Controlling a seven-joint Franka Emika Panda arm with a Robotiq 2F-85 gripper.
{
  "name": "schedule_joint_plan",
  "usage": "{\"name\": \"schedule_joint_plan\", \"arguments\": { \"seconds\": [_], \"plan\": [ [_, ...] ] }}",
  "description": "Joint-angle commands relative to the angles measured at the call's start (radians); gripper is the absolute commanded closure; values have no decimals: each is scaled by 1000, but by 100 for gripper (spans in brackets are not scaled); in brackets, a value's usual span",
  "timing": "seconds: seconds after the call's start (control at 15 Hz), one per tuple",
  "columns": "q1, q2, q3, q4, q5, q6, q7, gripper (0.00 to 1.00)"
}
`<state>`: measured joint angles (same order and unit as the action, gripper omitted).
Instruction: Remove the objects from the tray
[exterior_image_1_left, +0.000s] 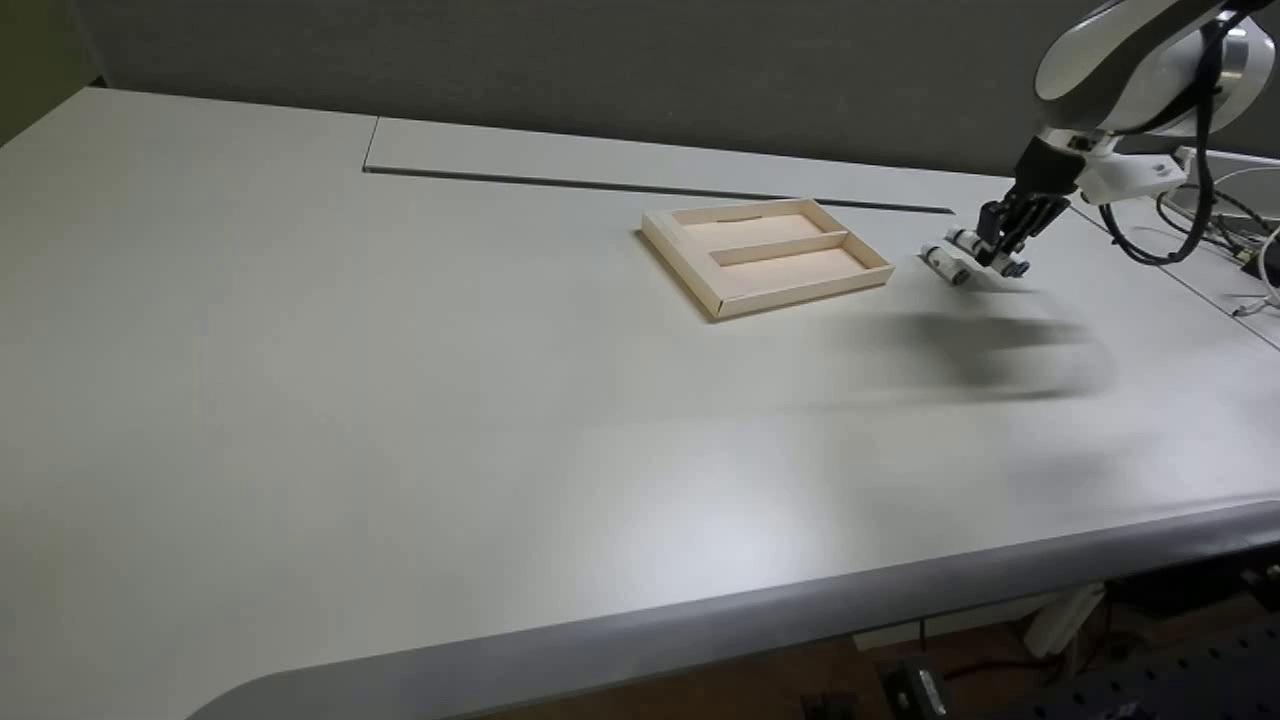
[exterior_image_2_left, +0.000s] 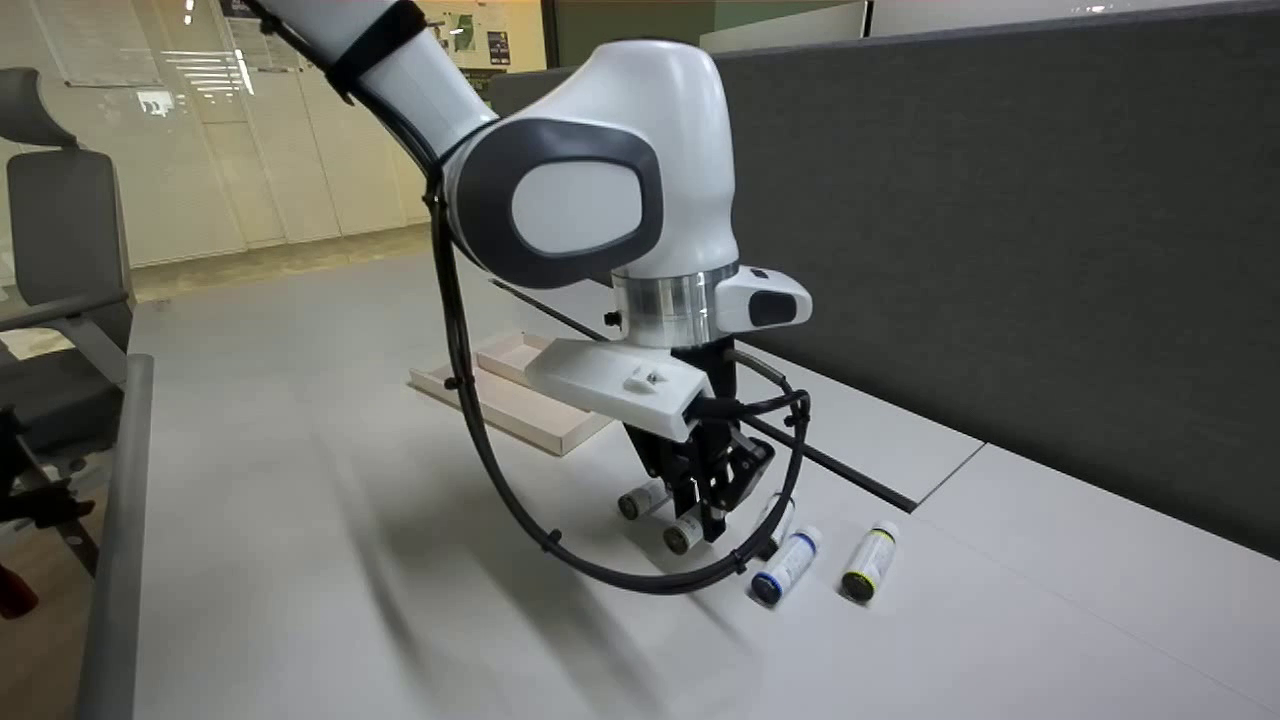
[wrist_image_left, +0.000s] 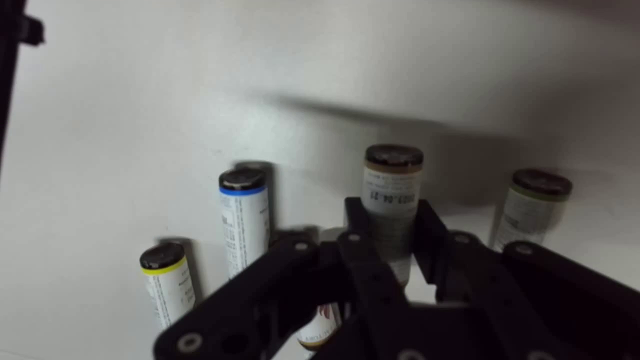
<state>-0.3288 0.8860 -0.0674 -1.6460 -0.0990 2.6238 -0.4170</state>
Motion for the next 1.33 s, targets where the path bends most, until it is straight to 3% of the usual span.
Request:
{"name": "schedule_joint_plan", "arguments": {
  "seconds": [0.0, 0.13, 0.2, 0.27, 0.4, 0.8, 1.07, 1.13, 1.27],
  "plan": [
    [-49, 8, 27, -9, 14, 22, -22, 93],
    [-64, 17, 33, -5, 18, 24, -24, 93],
    [-71, 20, 38, -3, 22, 22, -25, 85],
    [-78, 21, 44, -1, 27, 16, -25, 48],
    [-83, 15, 46, -5, 35, 15, -22, 42],
    [-55, -77, 28, -51, 40, -9, 13, 2],
    [-11, -182, -1, -102, 33, -25, 67, 0],
    [-43, -99, 27, -28, 40, -10, 8, 0],
    [-25, -143, 16, -52, 40, -23, 26, 0]
  ]
}}
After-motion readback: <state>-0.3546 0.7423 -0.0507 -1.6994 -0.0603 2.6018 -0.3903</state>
